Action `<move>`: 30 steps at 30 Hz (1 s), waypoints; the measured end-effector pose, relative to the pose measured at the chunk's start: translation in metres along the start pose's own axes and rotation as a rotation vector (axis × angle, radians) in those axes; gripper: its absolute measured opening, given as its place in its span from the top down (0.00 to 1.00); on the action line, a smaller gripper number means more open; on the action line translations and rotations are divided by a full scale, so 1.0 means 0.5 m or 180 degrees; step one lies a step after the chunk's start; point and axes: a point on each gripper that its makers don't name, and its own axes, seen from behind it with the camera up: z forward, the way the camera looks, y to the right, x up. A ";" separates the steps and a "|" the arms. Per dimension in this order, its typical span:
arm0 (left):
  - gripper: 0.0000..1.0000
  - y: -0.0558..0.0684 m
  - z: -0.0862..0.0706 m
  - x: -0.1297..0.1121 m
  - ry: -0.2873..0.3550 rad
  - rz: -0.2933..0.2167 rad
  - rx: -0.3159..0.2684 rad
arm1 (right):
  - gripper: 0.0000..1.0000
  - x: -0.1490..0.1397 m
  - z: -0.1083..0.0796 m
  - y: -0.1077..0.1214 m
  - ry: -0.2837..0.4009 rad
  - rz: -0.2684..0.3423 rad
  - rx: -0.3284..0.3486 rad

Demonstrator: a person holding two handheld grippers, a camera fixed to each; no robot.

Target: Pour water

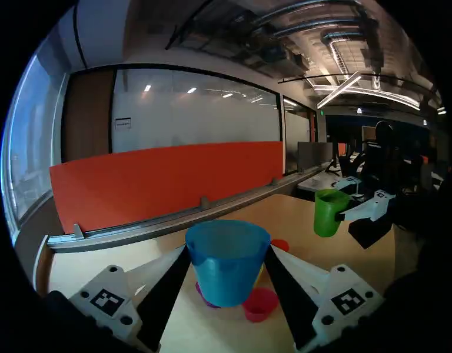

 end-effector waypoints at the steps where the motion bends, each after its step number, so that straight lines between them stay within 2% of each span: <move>1: 0.14 0.001 0.001 -0.003 -0.0019 0.0011 -0.0007 | 0.11 -0.003 0.000 0.002 -0.0015 0.0001 -0.0001; 14: 0.14 0.022 0.012 -0.064 -0.0357 0.0148 -0.0174 | 0.10 -0.041 -0.004 0.015 -0.0238 -0.0071 -0.0018; 30: 0.14 0.022 0.027 -0.154 -0.0815 0.0373 -0.0230 | 0.10 -0.093 -0.005 0.024 -0.0511 -0.0068 0.0029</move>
